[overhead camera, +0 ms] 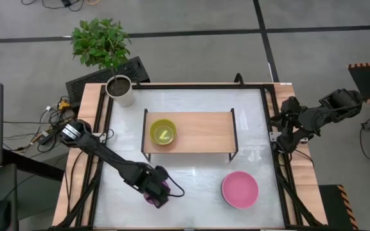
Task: Place and stack bowls onto a shelf
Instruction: Stack the small purple bowl on top of the yellow bowl on the shelf
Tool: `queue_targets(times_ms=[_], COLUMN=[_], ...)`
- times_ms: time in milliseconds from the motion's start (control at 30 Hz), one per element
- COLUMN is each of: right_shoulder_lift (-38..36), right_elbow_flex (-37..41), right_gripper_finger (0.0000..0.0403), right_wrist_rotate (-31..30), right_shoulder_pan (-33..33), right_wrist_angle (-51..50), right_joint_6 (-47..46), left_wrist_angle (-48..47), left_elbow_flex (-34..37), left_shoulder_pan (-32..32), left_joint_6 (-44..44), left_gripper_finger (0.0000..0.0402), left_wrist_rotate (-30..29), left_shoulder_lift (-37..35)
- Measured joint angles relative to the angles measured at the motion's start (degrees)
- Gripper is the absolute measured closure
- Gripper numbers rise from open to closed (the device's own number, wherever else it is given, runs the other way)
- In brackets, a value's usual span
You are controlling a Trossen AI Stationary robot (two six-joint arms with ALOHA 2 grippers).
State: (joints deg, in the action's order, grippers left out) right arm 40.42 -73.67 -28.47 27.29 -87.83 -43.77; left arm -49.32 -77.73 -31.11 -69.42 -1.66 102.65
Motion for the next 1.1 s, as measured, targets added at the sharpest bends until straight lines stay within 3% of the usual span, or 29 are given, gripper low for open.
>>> queue_targets(times_ms=[200, 467, 700, 800, 933, 1100], right_shoulder_lift=[0.0, 0.0, 0.0, 0.0, 0.0, 0.0], right_elbow_flex=[0.0, 0.0, 0.0, 0.0, 0.0, 0.0], right_gripper_finger=[0.029, 0.029, 0.029, 0.029, 0.029, 0.029], right_wrist_rotate=[0.0, 0.0, 0.0, 0.0, 0.0, 0.0], right_shoulder_pan=[0.0, 0.0, 0.0, 0.0, 0.0, 0.0], right_wrist_angle=[0.0, 0.0, 0.0, 0.0, 0.0, 0.0], right_joint_6=[0.1, -1.1, -1.2, -1.2, -1.2, -1.3], left_wrist_angle=[-12.7, 0.7, 2.3, 6.4, 10.6, 10.5], left_elbow_flex=[0.8, 10.2, 16.3, 17.6, 17.8, 15.3], left_shoulder_pan=[0.0, 0.0, 0.0, 0.0, 0.4, 0.5], left_joint_6=[-4.2, -7.3, -14.3, -13.5, -13.0, -13.3], left_gripper_finger=[0.0216, 0.0213, 0.0213, 0.0219, 0.0255, 0.0375], left_wrist_rotate=[-4.2, -4.2, -3.7, -1.8, -1.2, 0.8], left_shoulder_lift=[-2.4, -4.5, -4.2, -4.2, -4.2, -4.2])
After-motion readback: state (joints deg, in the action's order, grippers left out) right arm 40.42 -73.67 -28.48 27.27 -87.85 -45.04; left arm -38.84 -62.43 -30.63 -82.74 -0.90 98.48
